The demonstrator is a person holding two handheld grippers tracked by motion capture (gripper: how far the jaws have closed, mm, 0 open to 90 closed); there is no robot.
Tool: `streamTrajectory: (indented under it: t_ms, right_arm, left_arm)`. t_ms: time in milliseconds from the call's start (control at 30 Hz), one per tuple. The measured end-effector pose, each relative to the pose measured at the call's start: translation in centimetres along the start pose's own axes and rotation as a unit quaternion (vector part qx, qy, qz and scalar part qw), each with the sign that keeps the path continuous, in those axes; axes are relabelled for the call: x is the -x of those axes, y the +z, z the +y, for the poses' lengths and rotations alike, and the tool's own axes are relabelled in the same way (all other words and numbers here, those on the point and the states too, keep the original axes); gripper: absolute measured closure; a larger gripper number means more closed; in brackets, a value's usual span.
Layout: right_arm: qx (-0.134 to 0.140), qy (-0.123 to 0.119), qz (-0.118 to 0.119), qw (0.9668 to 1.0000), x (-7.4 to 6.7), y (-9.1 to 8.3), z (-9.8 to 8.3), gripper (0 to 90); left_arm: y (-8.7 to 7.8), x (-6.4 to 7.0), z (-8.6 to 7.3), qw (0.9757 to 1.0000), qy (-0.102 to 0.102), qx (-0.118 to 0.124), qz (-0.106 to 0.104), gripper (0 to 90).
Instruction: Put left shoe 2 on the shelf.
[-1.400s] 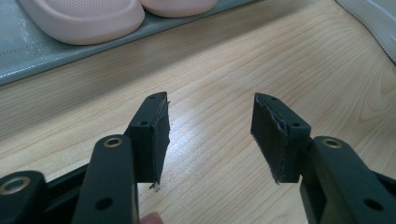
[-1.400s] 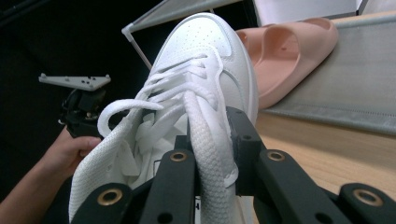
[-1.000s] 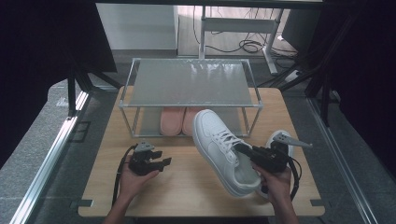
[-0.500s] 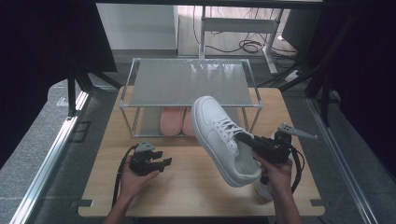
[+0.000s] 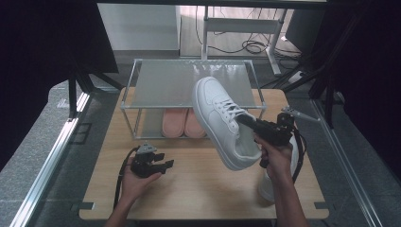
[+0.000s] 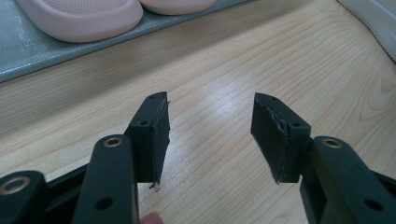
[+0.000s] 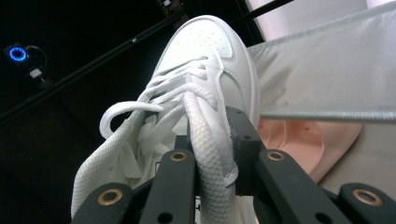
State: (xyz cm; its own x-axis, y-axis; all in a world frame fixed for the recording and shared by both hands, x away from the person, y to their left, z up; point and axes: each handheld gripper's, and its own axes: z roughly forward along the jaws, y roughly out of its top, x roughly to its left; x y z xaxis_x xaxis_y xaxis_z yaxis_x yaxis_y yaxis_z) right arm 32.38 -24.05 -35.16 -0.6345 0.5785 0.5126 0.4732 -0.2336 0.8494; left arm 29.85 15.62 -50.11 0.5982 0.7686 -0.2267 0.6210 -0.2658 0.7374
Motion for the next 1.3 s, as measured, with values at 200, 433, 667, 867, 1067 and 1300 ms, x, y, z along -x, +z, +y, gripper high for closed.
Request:
streamTrajectory:
  t_ms: [200,433,667,867,1067,1300]
  right_arm:
    - [0.007,-0.001,-0.009,0.9999,0.1,1.4,1.5,81.7]
    - [0.008,-0.002,-0.028,0.9996,0.4,4.0,3.4,81.7]
    - [0.013,0.010,-0.038,0.9991,1.0,6.3,4.9,81.7]
    - [0.013,0.021,-0.051,0.9984,1.0,8.7,6.1,81.7]
    - [0.001,0.024,-0.064,0.9977,0.9,11.1,7.0,81.6]
    - [0.003,0.035,-0.077,0.9965,0.8,13.1,7.7,81.6]
  left_arm:
    - [0.0,0.0,0.0,1.0000,0.000,0.000,-0.002,47.4]
    - [0.0,0.0,0.0,1.0000,0.001,0.000,-0.003,47.4]
    - [0.2,0.1,-0.1,1.0000,0.001,0.000,-0.007,47.4]
    - [0.4,0.1,-0.1,1.0000,0.000,0.000,-0.007,47.4]
    - [0.6,0.4,-0.1,0.9999,0.003,-0.002,-0.011,47.3]
    - [0.7,0.5,-0.1,0.9999,0.003,-0.003,-0.013,47.3]
